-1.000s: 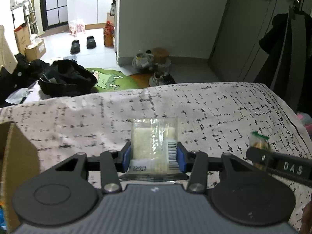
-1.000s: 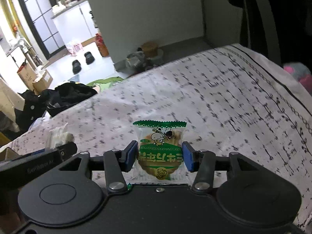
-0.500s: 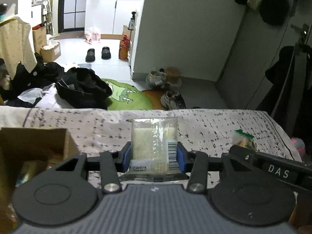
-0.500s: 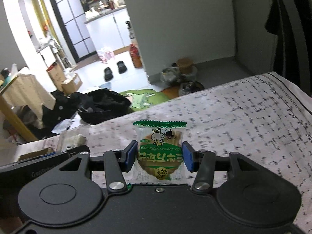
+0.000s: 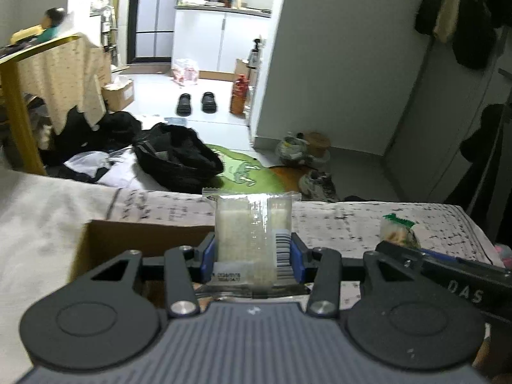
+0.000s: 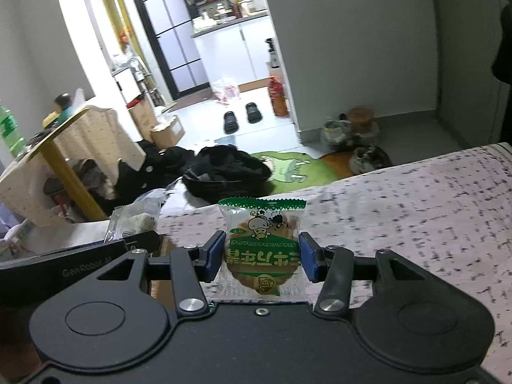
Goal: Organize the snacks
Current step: 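Carry both snacks over the cardboard box and open both grippers to drop them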
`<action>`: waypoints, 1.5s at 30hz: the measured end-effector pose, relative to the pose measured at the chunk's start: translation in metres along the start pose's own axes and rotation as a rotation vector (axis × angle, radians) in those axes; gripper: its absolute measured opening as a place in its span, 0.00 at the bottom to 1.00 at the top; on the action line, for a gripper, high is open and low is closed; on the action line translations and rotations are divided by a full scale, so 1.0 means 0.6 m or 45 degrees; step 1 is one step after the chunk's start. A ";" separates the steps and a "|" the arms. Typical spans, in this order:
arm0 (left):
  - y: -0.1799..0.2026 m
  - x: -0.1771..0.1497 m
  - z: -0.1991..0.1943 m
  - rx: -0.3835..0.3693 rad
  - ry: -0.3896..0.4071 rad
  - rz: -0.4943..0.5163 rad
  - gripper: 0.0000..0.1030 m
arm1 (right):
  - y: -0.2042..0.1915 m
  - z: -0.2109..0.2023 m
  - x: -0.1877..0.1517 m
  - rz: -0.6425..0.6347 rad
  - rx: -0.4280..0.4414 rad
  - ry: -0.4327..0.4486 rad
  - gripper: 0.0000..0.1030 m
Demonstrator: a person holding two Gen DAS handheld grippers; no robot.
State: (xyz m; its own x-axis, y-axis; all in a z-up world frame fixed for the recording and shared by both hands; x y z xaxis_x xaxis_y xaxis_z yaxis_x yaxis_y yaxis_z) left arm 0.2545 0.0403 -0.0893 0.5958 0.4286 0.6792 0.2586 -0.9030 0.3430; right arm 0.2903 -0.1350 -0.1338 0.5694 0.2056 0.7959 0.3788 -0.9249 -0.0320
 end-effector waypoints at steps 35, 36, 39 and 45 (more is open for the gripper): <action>-0.215 0.030 -0.018 0.172 0.024 -0.183 0.47 | -0.209 0.084 0.004 -0.114 0.198 -0.075 0.47; -0.218 0.034 -0.020 0.171 0.029 -0.190 0.47 | -0.212 0.087 0.005 -0.110 0.206 -0.079 0.48; -0.225 0.039 -0.033 0.178 0.051 -0.213 0.48 | -0.220 0.094 0.007 -0.099 0.230 -0.093 0.55; -0.237 0.040 -0.051 0.172 0.079 -0.246 0.60 | -0.205 0.082 0.006 -0.072 0.235 -0.080 0.64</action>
Point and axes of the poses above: each gripper's, at about its wrist camera, not at the fingertips, and z roughly the way its jaws point, y to its right, x to its top, the point moved 5 cm from there along z, roughly the way its jaws point, and after that the axes turned 15 degrees about -z, right-handed, at the moved point
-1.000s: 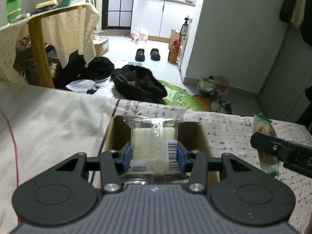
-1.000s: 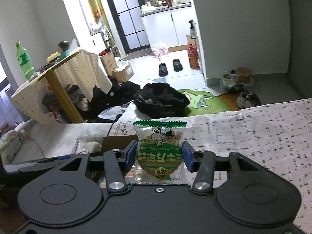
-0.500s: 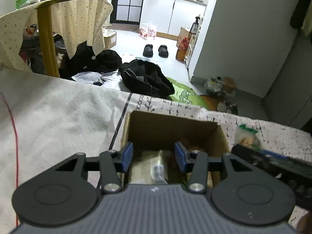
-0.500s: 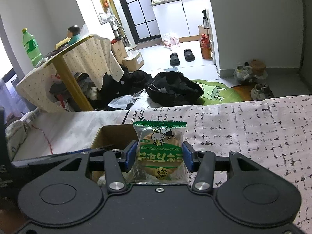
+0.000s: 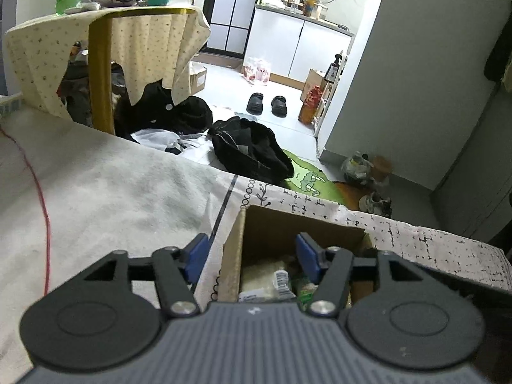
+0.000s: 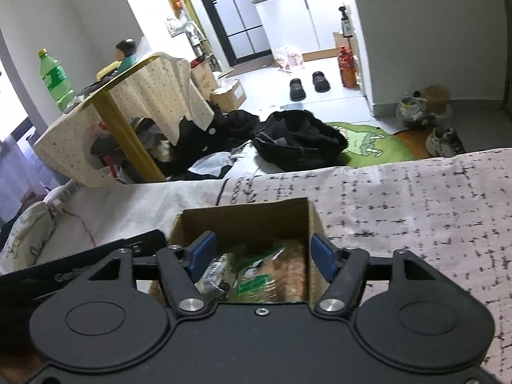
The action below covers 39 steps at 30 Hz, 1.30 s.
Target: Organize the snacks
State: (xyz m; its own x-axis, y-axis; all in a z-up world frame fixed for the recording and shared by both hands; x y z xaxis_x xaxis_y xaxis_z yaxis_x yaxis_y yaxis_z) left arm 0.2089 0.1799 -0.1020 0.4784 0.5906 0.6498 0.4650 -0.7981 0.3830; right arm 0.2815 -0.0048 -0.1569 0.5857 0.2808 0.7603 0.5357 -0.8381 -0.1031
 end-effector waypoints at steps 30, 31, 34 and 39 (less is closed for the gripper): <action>0.064 -0.044 -0.150 -0.023 -0.002 0.036 0.91 | 0.137 -0.231 -0.040 -0.003 -0.085 0.088 1.00; 0.066 -0.046 -0.155 -0.025 0.002 0.036 0.92 | 0.142 -0.239 -0.042 -0.003 -0.086 0.084 1.00; 0.072 -0.046 -0.174 -0.032 0.010 0.035 0.97 | 0.150 -0.260 -0.045 -0.003 -0.085 0.089 1.00; 0.083 -0.045 -0.205 -0.054 0.015 0.037 1.00 | 0.164 -0.296 -0.051 0.002 -0.080 0.098 1.00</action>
Point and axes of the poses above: each gripper's, at about its wrist camera, not at the fingertips, and z roughly the way its jaws point, y to its right, x to its top, the point moved 5 cm from there along z, roughly the way its jaws point, and after that the axes turned 15 degrees about -z, right-handed, at the moved point
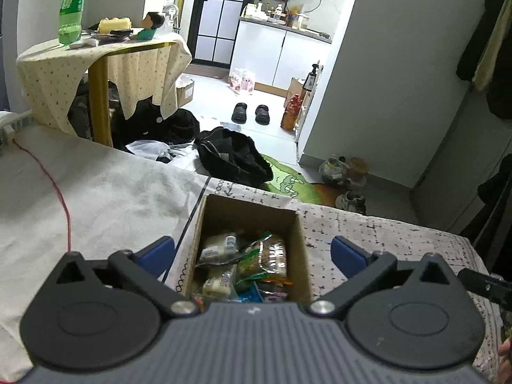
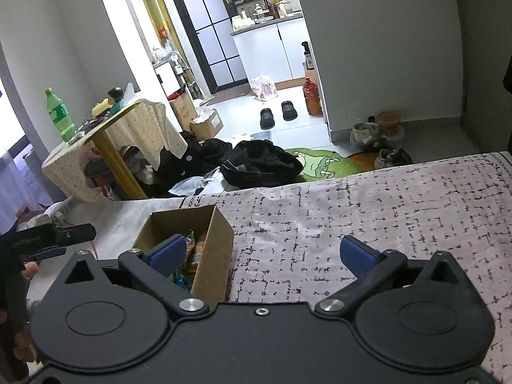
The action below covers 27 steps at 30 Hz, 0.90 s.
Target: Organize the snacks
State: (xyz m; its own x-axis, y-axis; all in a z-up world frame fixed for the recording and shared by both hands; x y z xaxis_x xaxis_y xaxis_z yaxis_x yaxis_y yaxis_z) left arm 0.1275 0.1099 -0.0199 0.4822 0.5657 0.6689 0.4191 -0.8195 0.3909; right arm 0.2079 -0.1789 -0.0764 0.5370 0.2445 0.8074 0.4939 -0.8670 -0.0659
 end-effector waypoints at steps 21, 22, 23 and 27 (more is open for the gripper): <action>0.041 -0.052 -0.129 -0.081 0.034 0.070 1.00 | 0.045 -0.129 -0.021 0.001 -0.003 0.035 1.00; 0.041 -0.054 -0.134 -0.080 0.033 0.066 1.00 | 0.047 -0.134 -0.021 -0.006 -0.005 0.031 1.00; 0.041 -0.054 -0.138 -0.076 0.033 0.063 1.00 | 0.047 -0.139 -0.022 -0.013 -0.005 0.029 1.00; 0.039 -0.062 -0.155 -0.063 0.036 0.057 1.00 | 0.048 -0.152 -0.027 -0.024 0.011 0.025 1.00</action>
Point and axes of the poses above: each gripper's, at about its wrist camera, not at the fingertips, and z roughly the way its jaws point, y to its right, x to its top, the point moved 5 cm from there along z, roughly the way its jaws point, and after that the axes turned 15 degrees about -z, right-handed, at the moved point
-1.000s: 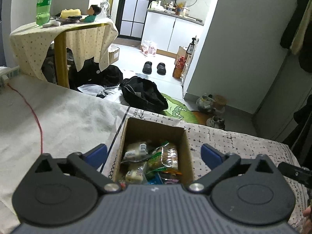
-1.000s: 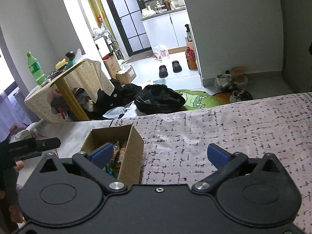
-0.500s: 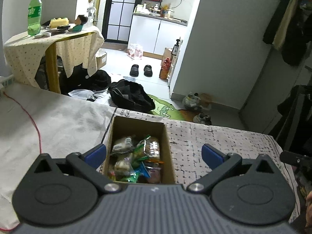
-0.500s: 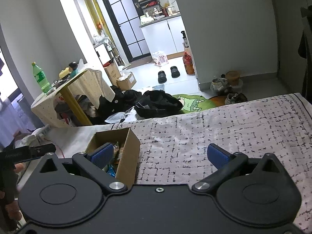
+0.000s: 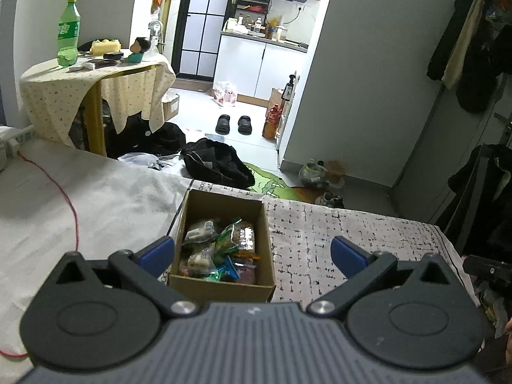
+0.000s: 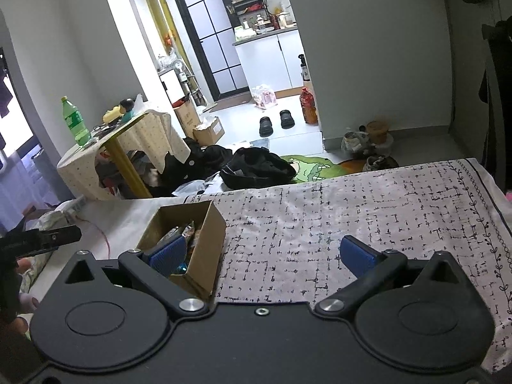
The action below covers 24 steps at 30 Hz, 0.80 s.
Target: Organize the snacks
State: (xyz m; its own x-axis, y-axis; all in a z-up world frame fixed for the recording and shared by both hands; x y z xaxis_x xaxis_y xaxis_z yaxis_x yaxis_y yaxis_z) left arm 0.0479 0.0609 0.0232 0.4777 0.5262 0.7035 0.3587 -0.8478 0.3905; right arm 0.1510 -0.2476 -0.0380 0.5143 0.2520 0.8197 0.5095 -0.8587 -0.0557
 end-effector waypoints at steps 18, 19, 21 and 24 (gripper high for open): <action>0.005 -0.054 -0.048 -0.015 -0.038 0.006 1.00 | -0.014 -0.032 -0.034 -0.076 0.021 -0.072 1.00; 0.005 -0.057 -0.048 -0.014 -0.040 0.004 1.00 | -0.015 -0.033 -0.034 -0.078 0.022 -0.072 1.00; 0.003 -0.061 -0.048 -0.013 -0.042 -0.004 1.00 | -0.016 -0.034 -0.036 -0.078 0.020 -0.069 1.00; -0.001 -0.062 -0.046 -0.010 -0.045 -0.025 1.00 | -0.017 -0.035 -0.035 -0.075 0.014 -0.069 1.00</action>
State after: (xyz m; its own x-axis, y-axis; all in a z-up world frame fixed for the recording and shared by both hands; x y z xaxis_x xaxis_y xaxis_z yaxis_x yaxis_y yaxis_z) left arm 0.0078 0.0404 0.0131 0.4988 0.5449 0.6740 0.3624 -0.8375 0.4089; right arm 0.1205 -0.2537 -0.0423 0.5196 0.3257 0.7899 0.5475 -0.8367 -0.0151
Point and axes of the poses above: each gripper's, at about its wrist camera, not at the fingertips, and z roughly the way its jaws point, y to its right, x to its top, the point moved 5 cm from there along z, roughly the way its jaws point, and after that the axes turned 15 degrees about -z, right-handed, at the moved point
